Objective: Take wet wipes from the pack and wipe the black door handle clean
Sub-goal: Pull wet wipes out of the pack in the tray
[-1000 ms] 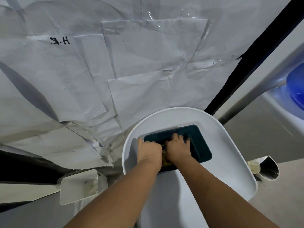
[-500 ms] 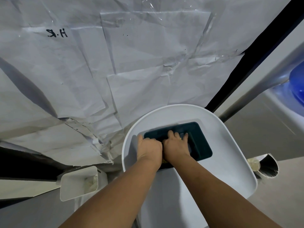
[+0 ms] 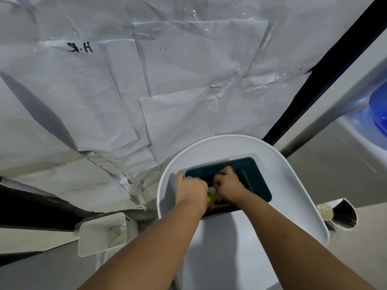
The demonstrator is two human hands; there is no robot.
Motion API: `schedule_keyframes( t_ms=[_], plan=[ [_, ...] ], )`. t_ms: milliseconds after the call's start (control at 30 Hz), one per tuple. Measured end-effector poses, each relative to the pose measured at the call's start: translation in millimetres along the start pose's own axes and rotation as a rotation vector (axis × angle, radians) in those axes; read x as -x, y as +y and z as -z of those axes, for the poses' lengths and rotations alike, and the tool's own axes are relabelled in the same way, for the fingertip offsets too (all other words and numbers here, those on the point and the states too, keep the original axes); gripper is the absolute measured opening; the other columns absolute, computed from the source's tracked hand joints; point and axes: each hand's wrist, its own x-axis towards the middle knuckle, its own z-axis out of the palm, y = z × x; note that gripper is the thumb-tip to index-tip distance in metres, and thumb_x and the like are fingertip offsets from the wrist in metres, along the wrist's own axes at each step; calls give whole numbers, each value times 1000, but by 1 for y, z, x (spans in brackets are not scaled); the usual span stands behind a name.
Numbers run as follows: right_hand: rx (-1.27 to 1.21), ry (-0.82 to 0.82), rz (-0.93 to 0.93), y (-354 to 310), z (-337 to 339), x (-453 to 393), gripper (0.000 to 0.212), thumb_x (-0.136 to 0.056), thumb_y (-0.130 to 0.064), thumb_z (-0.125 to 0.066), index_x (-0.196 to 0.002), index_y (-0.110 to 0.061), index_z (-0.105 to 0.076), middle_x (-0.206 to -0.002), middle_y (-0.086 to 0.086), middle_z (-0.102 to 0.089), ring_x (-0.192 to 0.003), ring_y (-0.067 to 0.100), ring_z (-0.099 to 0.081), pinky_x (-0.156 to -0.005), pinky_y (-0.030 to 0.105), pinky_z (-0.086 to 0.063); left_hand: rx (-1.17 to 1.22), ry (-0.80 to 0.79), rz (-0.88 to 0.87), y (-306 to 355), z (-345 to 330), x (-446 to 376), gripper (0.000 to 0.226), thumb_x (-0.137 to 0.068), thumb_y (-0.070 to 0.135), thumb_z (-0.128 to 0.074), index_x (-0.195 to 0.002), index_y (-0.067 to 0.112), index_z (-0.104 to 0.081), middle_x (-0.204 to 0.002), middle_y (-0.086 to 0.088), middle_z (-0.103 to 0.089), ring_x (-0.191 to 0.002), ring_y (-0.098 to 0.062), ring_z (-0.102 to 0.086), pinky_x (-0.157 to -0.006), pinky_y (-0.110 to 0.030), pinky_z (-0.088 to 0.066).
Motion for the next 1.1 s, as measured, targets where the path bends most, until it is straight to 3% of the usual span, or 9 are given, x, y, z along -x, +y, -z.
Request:
schedule_keyframes(
  t_ms=[100, 300, 567, 667, 733, 833, 933, 1000, 1100],
  plan=[
    [-75, 24, 10, 1, 2, 6, 11, -89, -8, -52, -88, -12, -62, -127, 10, -34, -110, 31, -43, -97, 33, -41, -4, 2, -10, 0, 1, 0, 8, -81, 32, -64, -87, 28, -62, -82, 4, -61, -80, -20, -55, -89, -40, -28],
    [330, 95, 98, -3, 2, 15, 21, -86, -29, -54, -106, -30, -62, -126, 1, -39, -120, 29, -35, -112, 61, -17, -29, 19, -7, -1, 1, 0, 18, -80, 32, -64, -70, 27, -50, -72, 5, -54, -70, -19, -49, -83, -40, -26],
    [-231, 85, -72, 13, 3, 4, 22, -88, -11, -60, -71, -26, -60, -123, 4, -37, -116, 27, -42, -96, 38, -45, -7, -14, 17, 2, -1, -4, 15, -80, 41, -68, -83, 28, -63, -72, 4, -60, -70, -19, -52, -81, -40, -25],
    [-539, 57, -135, 13, 9, 8, 28, -90, -4, -56, -69, -21, -61, -117, 3, -35, -100, 28, -50, -63, 32, -55, -2, -13, 20, 1, -2, -6, 19, -81, 46, -67, -84, 27, -63, -73, 5, -61, -71, -19, -53, -80, -40, -23],
    [-606, 26, -156, 13, 13, 9, 25, -92, -3, -54, -72, -17, -61, -118, 5, -34, -95, 30, -51, -57, 32, -55, -1, -4, 19, 1, -2, -6, 19, -81, 46, -67, -84, 27, -63, -74, 4, -61, -71, -19, -53, -81, -40, -24],
    [-457, -9, -150, 9, 18, 10, 21, -92, -9, -54, -76, -20, -61, -125, 6, -34, -100, 31, -51, -74, 36, -56, -9, -6, 17, 1, 0, -4, 14, -81, 40, -66, -82, 27, -62, -71, 4, -58, -69, -19, -51, -85, -41, -27],
    [97, 175, -35, -1, 20, 16, 12, -87, -16, -55, -92, -23, -63, -125, 3, -40, -110, 29, -41, -98, 39, -40, -20, -11, 23, 3, 2, 0, 8, -78, 26, -67, -77, 27, -59, -68, 4, -57, -68, -19, -50, -90, -40, -28],
    [324, 382, 118, -9, 20, 21, 19, -79, -20, -58, -98, -23, -63, -111, 2, -48, -103, 27, -42, -90, 39, -36, -35, -24, 18, 5, 4, 0, 13, -78, 20, -65, -72, 28, -55, -67, 5, -56, -66, -18, -49, -91, -39, -29],
    [385, 323, 209, -16, 11, 19, 17, -79, -17, -57, -95, -14, -63, -102, 5, -49, -94, 26, -44, -71, 32, -34, -26, -11, 17, 5, 4, 0, 12, -80, 21, -62, -73, 28, -55, -67, 6, -55, -67, -18, -48, -92, -39, -29]
  ],
)
